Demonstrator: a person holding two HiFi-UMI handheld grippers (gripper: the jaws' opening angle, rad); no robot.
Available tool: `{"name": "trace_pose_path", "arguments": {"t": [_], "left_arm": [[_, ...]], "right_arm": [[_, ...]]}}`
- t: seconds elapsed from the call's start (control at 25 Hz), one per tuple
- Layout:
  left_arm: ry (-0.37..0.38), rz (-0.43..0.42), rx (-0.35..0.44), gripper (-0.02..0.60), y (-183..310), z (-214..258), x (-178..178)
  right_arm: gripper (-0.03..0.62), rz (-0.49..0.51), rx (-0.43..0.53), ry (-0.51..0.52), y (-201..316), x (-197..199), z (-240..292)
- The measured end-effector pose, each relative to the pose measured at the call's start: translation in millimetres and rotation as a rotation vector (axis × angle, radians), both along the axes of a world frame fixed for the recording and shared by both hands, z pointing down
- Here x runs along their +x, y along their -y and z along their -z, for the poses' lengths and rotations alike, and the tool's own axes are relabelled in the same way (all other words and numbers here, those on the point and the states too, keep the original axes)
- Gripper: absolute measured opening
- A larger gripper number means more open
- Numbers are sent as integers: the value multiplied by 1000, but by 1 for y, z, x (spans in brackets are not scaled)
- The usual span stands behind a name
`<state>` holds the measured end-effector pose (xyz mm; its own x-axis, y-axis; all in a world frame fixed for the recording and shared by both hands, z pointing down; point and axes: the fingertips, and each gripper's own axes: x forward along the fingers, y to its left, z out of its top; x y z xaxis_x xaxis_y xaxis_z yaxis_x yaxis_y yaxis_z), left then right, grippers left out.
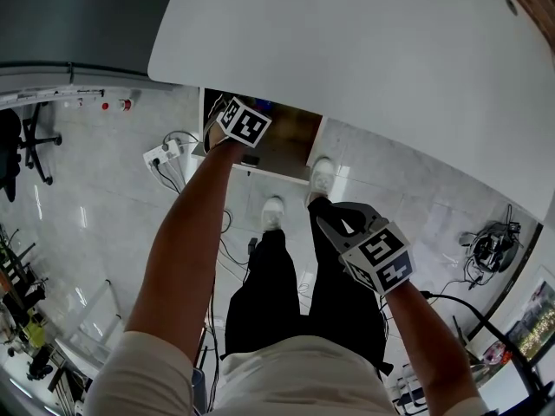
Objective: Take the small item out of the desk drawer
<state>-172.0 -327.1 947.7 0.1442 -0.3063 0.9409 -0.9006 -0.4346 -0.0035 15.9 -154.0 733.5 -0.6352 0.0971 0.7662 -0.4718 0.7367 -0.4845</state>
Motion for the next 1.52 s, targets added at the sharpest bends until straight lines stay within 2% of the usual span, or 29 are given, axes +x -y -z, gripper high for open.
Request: {"name": "trace_pose_path", "arguments": {"t": [0.32, 0.6, 0.84, 1.24, 1.52], "left_arm": [[-29, -15, 27, 390, -6, 40, 15], [-56, -30, 27, 390, -32, 85, 27], [-29, -106, 67, 390, -48, 131, 34], [-109, -163, 114, 390, -85, 218, 58], [-184, -182, 144, 390, -133, 286, 78]], "right_arm": [[100, -2, 19, 18, -4, -5, 17], [94, -18, 28, 32, -14, -3, 46], [89, -31, 42, 29, -22, 4, 67], [80, -62, 82, 35, -36, 6, 118], [67, -97, 134, 39, -50, 14, 156]]}}
